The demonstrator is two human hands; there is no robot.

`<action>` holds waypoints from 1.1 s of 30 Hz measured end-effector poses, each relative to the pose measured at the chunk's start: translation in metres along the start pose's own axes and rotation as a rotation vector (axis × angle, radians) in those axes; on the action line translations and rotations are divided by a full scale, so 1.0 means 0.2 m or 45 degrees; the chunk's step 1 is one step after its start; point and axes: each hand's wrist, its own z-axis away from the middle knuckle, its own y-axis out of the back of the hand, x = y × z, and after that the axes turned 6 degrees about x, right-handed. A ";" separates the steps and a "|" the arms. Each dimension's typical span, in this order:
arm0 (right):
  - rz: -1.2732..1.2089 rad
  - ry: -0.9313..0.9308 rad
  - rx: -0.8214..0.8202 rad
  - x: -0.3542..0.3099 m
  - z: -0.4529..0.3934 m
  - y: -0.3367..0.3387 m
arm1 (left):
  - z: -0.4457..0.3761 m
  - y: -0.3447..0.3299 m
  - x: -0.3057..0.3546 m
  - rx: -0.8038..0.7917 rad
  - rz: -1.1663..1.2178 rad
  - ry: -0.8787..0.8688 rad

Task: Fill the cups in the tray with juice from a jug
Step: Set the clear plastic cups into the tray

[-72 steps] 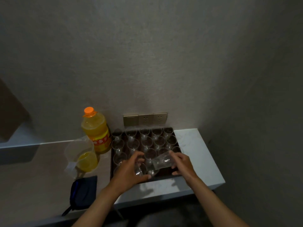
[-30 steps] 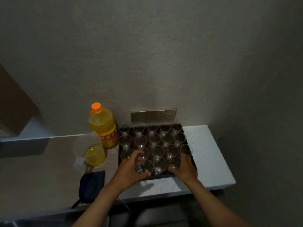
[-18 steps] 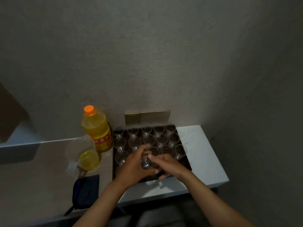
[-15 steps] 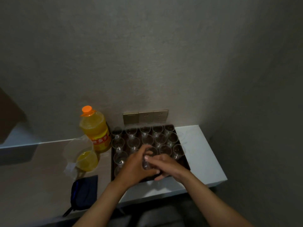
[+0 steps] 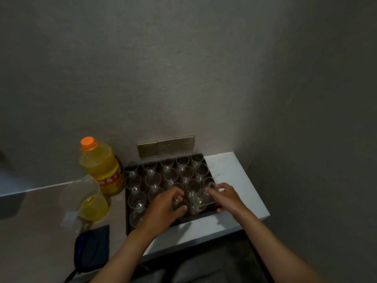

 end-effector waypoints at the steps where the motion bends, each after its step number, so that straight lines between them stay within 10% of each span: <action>1: 0.003 -0.008 0.073 0.03 -0.03 0.03 | 0.00 -0.01 -0.01 -0.008 0.011 0.011; 7: 0.232 0.044 0.331 0.19 -0.16 0.11 | 0.00 -0.05 0.00 0.093 0.070 0.025; 33: 0.868 0.241 0.196 0.34 -0.29 -0.07 | 0.17 0.02 -0.04 0.276 -0.050 0.218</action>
